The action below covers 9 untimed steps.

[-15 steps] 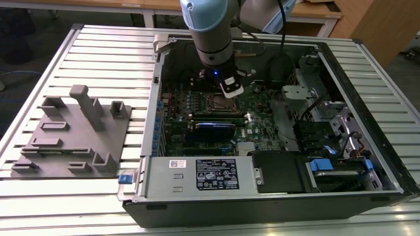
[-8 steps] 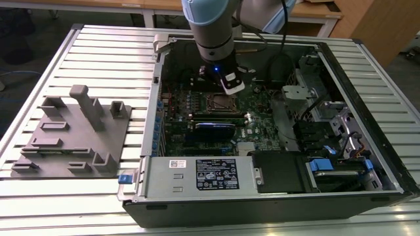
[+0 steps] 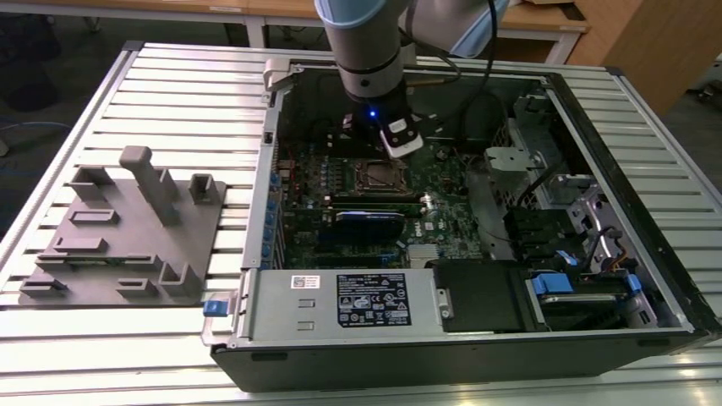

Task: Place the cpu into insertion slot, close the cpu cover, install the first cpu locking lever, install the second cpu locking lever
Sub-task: 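Install the first cpu locking lever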

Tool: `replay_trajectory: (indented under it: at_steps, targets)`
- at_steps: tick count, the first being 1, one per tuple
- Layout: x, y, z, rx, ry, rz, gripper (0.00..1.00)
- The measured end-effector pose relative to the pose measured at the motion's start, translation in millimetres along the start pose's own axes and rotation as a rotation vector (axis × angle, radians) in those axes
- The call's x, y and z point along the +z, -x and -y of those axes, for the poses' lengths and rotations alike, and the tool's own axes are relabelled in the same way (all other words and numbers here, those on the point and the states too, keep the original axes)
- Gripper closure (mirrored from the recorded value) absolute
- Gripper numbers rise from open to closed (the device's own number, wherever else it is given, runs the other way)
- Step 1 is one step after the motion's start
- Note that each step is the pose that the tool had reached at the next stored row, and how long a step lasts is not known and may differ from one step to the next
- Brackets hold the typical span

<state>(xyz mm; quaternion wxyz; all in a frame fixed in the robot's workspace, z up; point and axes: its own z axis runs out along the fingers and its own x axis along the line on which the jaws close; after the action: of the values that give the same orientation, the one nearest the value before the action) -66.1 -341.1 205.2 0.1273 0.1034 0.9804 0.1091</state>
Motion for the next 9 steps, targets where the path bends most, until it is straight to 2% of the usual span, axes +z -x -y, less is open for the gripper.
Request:
replay_trajectory:
  at_steps: [1, 2, 6, 7, 8, 9]
  targets:
    - [0.0, 0.0, 0.0, -0.003, -0.0173, 0.0035, 0.9]
    - [0.0, 0.0, 0.0, -0.005, -0.027, 0.0055, 0.9]
    - [0.0, 0.0, 0.0, -0.005, -0.0277, 0.0056, 0.9]
    - [0.1, 0.1, 0.0, -0.005, -0.0282, 0.0033, 0.9]
    - [0.3, 0.3, -0.1, -0.003, -0.0308, -0.006, 0.9]
    - [0.5, 0.7, -0.1, -0.001, -0.0349, -0.0201, 0.9]
